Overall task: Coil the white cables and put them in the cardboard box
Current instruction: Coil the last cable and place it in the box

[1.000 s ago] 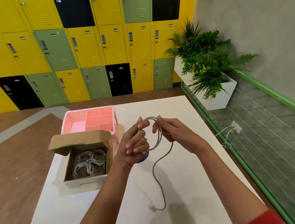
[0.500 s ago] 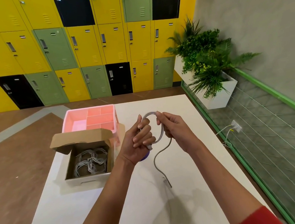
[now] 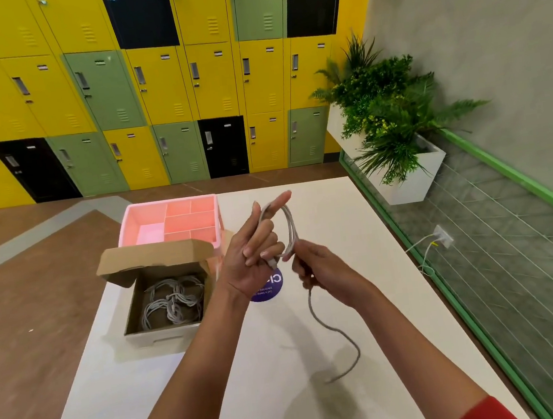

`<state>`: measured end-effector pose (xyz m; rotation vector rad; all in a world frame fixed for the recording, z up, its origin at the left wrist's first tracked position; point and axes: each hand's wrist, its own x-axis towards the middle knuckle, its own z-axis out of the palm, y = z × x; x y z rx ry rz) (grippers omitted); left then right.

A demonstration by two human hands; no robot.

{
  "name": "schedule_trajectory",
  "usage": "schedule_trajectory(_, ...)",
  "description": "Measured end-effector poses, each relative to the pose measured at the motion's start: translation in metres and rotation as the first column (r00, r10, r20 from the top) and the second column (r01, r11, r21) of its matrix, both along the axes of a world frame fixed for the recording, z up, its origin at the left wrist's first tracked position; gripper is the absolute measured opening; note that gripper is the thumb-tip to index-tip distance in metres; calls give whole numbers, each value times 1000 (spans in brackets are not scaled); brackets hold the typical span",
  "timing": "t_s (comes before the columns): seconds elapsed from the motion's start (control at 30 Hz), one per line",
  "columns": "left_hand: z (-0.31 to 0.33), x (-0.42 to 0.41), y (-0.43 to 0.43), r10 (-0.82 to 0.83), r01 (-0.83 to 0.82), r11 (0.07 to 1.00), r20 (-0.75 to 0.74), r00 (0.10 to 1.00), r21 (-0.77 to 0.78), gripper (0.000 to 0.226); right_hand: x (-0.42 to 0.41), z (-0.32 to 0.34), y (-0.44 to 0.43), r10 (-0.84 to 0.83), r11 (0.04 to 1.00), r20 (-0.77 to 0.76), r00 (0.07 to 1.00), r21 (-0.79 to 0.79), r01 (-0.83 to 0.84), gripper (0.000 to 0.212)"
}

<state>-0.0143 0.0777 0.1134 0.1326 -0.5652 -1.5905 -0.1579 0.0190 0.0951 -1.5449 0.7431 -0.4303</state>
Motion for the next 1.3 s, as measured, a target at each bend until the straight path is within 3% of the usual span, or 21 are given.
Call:
schedule_trajectory(0.13, 3, 2, 1, 115, -117, 993, 89, 989, 16, 49, 3, -6, 12, 202, 976, -327, 923, -16, -219, 28)
schedule_trajectory(0.23, 2, 5, 2, 215, -238, 969, 259, 942, 62, 47, 3, -4, 20, 253, 949, -479, 841, -44, -311, 30)
schedule_trajectory(0.4, -3, 9, 4, 302, -401, 912, 521, 798, 85, 43, 5, 14, 25, 316, 893, -578, 752, -87, -442, 36)
schedule_trajectory(0.57, -5, 13, 6, 208, -389, 917, 727, 654, 88, 46, 8, 28, 30, 296, 866, -614, 732, -151, -477, 43)
schedule_trajectory(0.67, -10, 18, 6, 131, -351, 932, 818, 560, 90, 47, 8, 36, 27, 251, 851, -603, 757, -236, -470, 41)
schedule_trajectory(0.83, -24, 25, 3, 20, -312, 937, 871, 491, 155, 56, 5, 44, 16, 165, 813, -566, 808, -386, -436, 39)
schedule_trajectory(0.93, -23, 22, 3, -13, -301, 942, 915, 403, 146, 44, 1, 50, 7, 71, 786, -574, 816, -472, -400, 39)
schedule_trajectory(1.13, -9, 12, 12, -153, -155, 964, 928, 339, 215, 37, -2, 62, -13, -124, 764, -412, 903, -620, -178, 41)
schedule_trajectory(1.2, -8, 8, 11, -185, -129, 960, 910, 372, 248, 39, -2, 61, -17, -131, 756, -340, 931, -642, -128, 38)
schedule_trajectory(1.3, -7, 6, 10, -244, -15, 957, 833, 498, 289, 45, -2, 56, -22, -124, 768, -224, 967, -638, -49, 29)
